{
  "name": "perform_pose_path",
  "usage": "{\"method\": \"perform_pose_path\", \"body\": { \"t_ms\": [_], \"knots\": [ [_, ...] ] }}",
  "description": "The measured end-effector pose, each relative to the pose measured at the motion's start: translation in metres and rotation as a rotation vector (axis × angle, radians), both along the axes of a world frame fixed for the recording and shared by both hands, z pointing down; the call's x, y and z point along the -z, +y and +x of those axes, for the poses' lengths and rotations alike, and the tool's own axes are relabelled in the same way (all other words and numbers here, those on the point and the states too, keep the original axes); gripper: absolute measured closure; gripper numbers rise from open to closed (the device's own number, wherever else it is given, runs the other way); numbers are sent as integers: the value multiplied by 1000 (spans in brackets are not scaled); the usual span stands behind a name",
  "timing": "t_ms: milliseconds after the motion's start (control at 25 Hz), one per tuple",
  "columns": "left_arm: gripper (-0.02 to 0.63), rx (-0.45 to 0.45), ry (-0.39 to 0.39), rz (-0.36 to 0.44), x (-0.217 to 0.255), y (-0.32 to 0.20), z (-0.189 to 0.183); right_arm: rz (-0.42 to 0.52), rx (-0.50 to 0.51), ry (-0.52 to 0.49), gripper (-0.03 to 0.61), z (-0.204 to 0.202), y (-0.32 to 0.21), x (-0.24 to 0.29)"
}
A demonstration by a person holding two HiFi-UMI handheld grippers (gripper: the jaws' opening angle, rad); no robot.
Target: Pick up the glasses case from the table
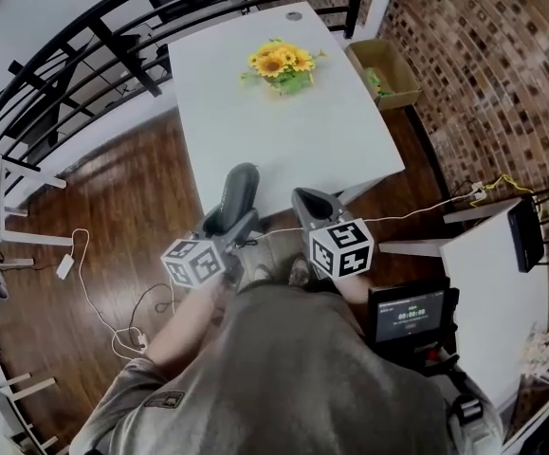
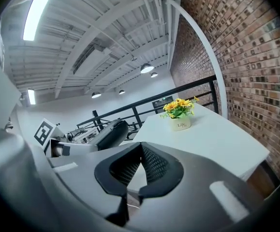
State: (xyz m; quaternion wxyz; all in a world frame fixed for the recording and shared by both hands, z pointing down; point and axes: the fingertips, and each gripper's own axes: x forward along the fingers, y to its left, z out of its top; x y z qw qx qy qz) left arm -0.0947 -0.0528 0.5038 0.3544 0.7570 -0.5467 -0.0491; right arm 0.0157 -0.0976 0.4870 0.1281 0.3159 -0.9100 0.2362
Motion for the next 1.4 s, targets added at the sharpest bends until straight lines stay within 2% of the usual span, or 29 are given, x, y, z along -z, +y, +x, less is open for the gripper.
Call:
{"method": "perform_pose_path", "body": {
  "t_ms": [360,760,1400],
  "knots": [
    [261,-27,8,62,22,14,-1,43,-12,13,568,-3,19,15],
    [261,-35,7,72,24,33,-14,72,-6,29,569,-16,35,23],
    [261,-25,30,86,24,33,-16,88,-3,53,569,-21,37,24]
  ]
}}
